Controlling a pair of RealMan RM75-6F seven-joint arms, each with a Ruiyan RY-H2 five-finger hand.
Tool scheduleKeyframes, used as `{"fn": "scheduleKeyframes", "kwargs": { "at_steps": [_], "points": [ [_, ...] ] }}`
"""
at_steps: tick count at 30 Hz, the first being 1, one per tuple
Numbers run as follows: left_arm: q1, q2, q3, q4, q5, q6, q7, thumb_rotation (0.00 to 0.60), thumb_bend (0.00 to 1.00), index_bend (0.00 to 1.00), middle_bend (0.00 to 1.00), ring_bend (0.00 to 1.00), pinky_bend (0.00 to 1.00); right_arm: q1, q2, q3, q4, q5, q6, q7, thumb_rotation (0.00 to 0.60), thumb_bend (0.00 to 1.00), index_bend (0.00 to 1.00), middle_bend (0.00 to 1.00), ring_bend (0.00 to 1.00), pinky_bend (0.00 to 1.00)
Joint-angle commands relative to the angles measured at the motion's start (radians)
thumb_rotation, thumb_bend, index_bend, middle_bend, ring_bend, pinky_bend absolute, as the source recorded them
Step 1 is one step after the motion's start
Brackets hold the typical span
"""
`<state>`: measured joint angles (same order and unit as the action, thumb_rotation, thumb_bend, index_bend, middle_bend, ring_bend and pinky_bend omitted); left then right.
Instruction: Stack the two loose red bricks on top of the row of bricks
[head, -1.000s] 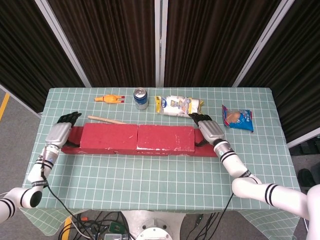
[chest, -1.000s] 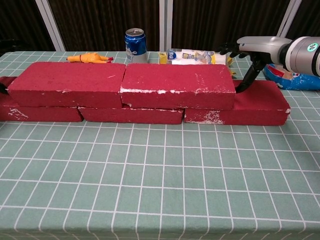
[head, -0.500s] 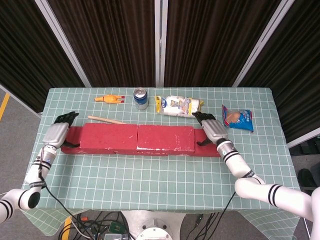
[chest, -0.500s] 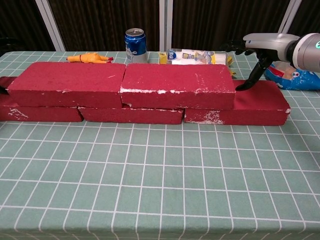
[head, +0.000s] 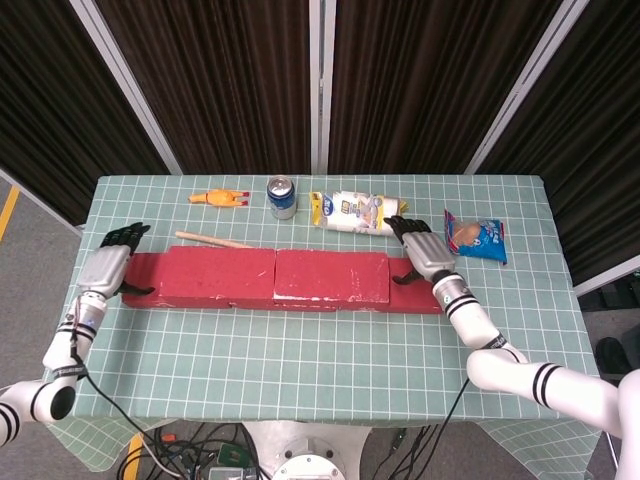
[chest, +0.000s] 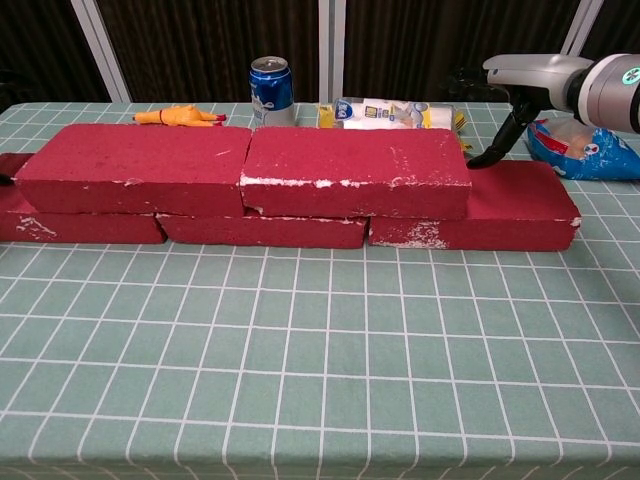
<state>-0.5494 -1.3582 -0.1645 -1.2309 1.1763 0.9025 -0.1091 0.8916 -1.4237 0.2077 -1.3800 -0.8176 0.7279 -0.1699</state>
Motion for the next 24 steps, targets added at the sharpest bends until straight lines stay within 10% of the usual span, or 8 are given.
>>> {"fn": "scheduleKeyframes", "kwargs": {
  "at_steps": [1, 24],
  "points": [
    [0.005, 0.004, 0.001, -0.002, -0.004, 0.003, 0.001, 0.600, 0.00, 0.01, 0.00, 0.00, 0.00, 0.008, -0.007, 0.003, 0.009, 0.006, -0.007, -0.005, 0.600, 0.12, 0.00, 0.00, 0.00, 0.00],
    [0.036, 0.031, 0.006, -0.007, -0.004, 0.016, -0.015, 0.600, 0.00, 0.01, 0.00, 0.00, 0.00, 0.030, -0.024, 0.009, 0.024, 0.035, 0.000, -0.030, 0.600, 0.13, 0.00, 0.00, 0.00, 0.00]
  ]
}}
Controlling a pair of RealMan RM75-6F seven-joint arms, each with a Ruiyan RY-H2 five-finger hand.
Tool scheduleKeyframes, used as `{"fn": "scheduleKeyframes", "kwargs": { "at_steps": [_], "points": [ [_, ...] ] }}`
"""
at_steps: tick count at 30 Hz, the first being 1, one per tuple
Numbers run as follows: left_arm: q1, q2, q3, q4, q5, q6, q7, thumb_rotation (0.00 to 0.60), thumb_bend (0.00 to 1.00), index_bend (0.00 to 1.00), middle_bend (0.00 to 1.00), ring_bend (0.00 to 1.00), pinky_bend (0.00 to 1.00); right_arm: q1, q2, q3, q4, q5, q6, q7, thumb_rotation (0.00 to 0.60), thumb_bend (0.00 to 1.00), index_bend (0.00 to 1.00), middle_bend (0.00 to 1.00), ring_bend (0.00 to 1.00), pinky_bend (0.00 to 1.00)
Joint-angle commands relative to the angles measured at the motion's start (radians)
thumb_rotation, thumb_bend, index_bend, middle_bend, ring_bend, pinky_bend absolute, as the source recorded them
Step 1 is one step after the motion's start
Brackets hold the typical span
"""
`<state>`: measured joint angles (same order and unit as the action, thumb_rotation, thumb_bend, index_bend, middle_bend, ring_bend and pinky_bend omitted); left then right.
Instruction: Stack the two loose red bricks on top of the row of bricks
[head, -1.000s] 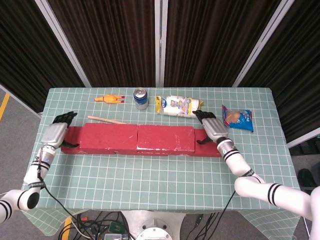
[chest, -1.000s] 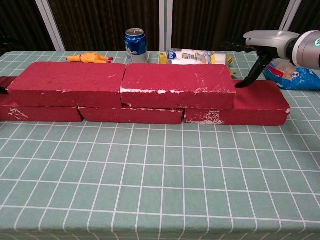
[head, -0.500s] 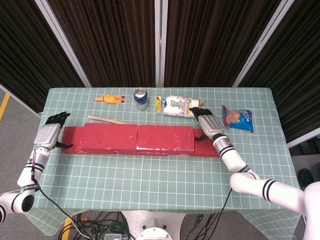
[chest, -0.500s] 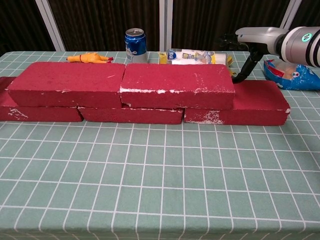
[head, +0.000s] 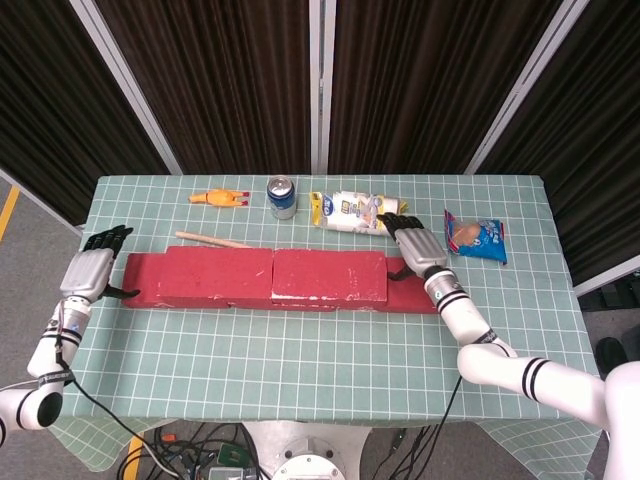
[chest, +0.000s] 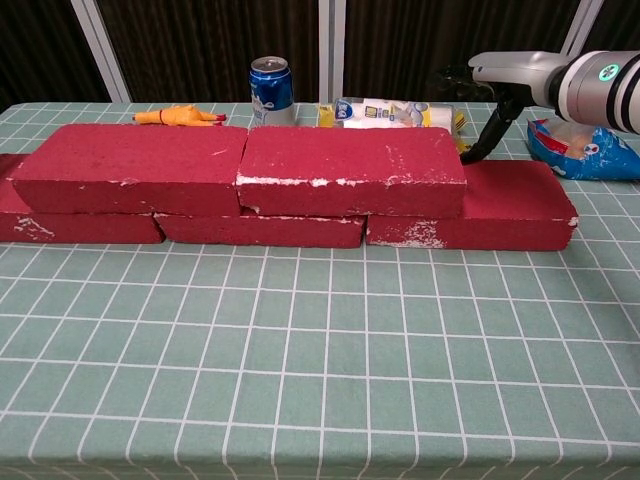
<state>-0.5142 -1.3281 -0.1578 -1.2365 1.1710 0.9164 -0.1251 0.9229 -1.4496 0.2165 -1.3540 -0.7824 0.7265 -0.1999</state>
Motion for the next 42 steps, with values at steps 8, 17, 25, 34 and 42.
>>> {"fn": "scheduleKeyframes", "kwargs": {
  "at_steps": [8, 17, 25, 34, 42],
  "points": [
    [0.032, 0.034, 0.009, -0.047, 0.016, 0.057, 0.028, 0.600, 0.00, 0.01, 0.00, 0.00, 0.00, -0.036, 0.055, -0.017, -0.067, -0.032, 0.032, 0.006, 0.600, 0.13, 0.00, 0.00, 0.00, 0.00],
    [0.152, 0.159, 0.067, -0.238, 0.084, 0.240, 0.104, 0.600, 0.00, 0.01, 0.00, 0.00, 0.00, -0.216, 0.300, -0.116, -0.341, -0.250, 0.240, 0.003, 0.600, 0.09, 0.00, 0.00, 0.00, 0.00],
    [0.269, 0.234, 0.145, -0.376, 0.137, 0.386, 0.238, 0.600, 0.00, 0.01, 0.00, 0.00, 0.00, -0.462, 0.394, -0.253, -0.416, -0.477, 0.540, 0.005, 0.600, 0.07, 0.00, 0.00, 0.00, 0.00],
    [0.372, 0.249, 0.204, -0.436, 0.187, 0.498, 0.305, 0.600, 0.00, 0.01, 0.00, 0.00, 0.00, -0.651, 0.356, -0.337, -0.308, -0.621, 0.710, 0.087, 0.600, 0.07, 0.00, 0.00, 0.00, 0.00],
    [0.420, 0.212, 0.210, -0.406, 0.245, 0.577, 0.333, 0.600, 0.00, 0.01, 0.00, 0.00, 0.00, -0.744, 0.297, -0.340, -0.203, -0.677, 0.784, 0.126, 0.600, 0.07, 0.00, 0.00, 0.00, 0.00]
  ]
}}
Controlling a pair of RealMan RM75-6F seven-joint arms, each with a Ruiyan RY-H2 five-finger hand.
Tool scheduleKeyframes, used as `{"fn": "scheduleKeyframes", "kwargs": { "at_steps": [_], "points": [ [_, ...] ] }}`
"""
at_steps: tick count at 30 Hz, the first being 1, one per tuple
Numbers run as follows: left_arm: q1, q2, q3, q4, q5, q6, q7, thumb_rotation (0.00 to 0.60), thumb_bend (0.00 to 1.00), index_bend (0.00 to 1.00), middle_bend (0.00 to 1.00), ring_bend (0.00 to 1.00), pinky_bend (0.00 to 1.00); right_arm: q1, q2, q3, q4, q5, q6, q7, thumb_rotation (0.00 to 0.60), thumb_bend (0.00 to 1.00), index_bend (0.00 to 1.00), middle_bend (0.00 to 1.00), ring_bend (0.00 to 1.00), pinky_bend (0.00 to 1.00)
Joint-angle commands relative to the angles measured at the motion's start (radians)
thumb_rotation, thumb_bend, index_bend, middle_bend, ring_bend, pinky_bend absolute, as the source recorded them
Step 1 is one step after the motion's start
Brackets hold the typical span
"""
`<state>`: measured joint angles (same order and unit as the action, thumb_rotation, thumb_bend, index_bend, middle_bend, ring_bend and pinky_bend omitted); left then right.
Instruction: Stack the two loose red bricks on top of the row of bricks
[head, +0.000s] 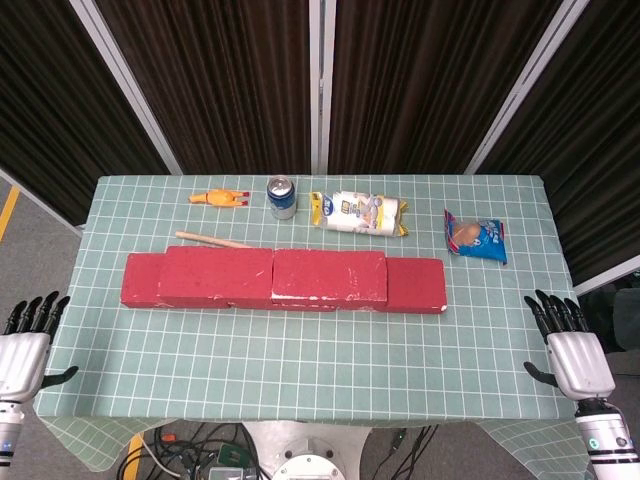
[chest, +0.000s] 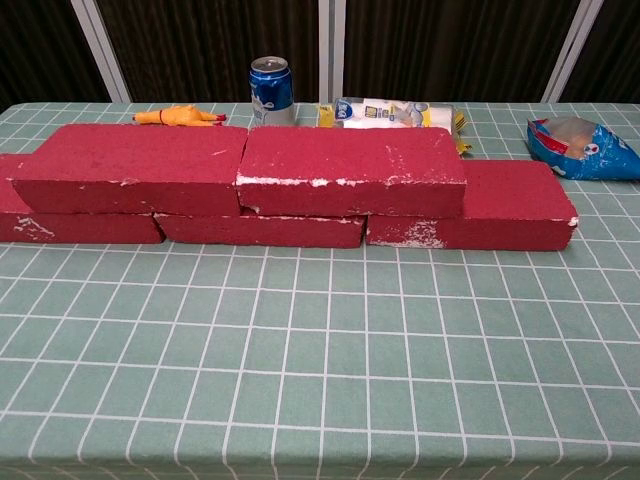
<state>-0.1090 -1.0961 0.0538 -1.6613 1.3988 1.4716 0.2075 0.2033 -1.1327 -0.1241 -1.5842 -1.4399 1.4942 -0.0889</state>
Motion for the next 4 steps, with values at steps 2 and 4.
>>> {"fn": "scheduleKeyframes", "kwargs": {
  "at_steps": [2, 4],
  "points": [
    [0.022, -0.032, -0.003, 0.031, 0.024, 0.028, -0.009, 0.600, 0.00, 0.01, 0.00, 0.00, 0.00, -0.034, -0.025, 0.003, 0.038, -0.031, 0.022, 0.026, 0.600, 0.07, 0.00, 0.00, 0.00, 0.00],
    [0.030, -0.049, -0.005, 0.051, 0.034, 0.039, -0.022, 0.600, 0.00, 0.01, 0.00, 0.00, 0.00, -0.042, -0.031, 0.010, 0.048, -0.038, 0.026, 0.033, 0.600, 0.07, 0.00, 0.00, 0.00, 0.00]
  ]
}}
